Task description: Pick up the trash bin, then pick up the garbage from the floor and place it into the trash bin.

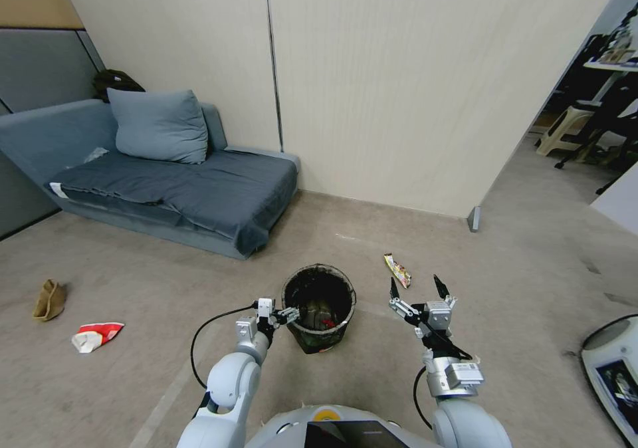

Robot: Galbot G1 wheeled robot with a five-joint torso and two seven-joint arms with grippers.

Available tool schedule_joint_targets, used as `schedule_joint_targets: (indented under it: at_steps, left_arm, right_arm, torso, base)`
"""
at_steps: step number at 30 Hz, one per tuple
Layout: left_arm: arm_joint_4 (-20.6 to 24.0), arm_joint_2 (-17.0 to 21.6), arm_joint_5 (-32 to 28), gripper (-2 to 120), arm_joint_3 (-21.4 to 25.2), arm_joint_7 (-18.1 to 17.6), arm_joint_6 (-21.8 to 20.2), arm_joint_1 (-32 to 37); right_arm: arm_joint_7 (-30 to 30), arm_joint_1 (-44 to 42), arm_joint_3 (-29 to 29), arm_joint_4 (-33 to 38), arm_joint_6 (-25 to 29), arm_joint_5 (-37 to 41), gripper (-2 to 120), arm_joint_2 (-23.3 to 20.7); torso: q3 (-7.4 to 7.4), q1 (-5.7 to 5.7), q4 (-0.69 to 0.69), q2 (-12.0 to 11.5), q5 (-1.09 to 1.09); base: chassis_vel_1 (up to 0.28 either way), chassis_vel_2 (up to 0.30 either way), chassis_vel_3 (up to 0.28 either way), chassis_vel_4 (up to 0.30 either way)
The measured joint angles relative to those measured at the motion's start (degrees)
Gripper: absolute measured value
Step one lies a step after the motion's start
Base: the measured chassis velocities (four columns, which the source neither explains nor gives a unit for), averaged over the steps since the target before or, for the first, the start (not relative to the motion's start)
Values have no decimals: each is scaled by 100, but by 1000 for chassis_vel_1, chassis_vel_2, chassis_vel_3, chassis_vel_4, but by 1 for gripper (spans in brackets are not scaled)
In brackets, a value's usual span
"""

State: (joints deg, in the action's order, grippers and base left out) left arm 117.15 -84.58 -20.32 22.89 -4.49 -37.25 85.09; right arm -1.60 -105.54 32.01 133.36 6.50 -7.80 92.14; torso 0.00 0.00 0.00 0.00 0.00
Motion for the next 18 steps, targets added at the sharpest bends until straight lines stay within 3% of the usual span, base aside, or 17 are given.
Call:
schedule_joint_targets:
  at_steps: [5, 11, 14, 16, 18]
  left_arm:
    - [52, -40, -48, 97, -6, -205, -450, -23]
    - [90, -60, -45, 94, -1, -259, -530, -33]
    - [91, -83, -41, 81, 7, -325, -530, -51]
    - [86, -86, -38, 80, 8, -333, -530, -51]
    - [71, -107, -12, 68, 4, -364, -526, -38]
  right_arm:
    - [5, 3, -1, 0, 9, -2, 100, 0]
    - [10, 11, -1, -5, 19, -3, 100, 0]
    - [13, 20, -10, -11, 26, -4, 100, 0]
    - [14, 21, -10, -12, 28, -4, 100, 0]
    - [16, 25, -9, -12, 33, -3, 100, 0]
  torso:
    - [0, 0, 0, 0, 0]
    - [0, 0, 0, 0, 0]
    - [0, 0, 0, 0, 0]
    - [0, 0, 0, 0, 0]
    - [0, 0, 0, 0, 0]
  base:
    - [0, 0, 0, 0]
    - [0, 0, 0, 0]
    - [0, 0, 0, 0]
    - [0, 0, 0, 0]
    - [0, 0, 0, 0]
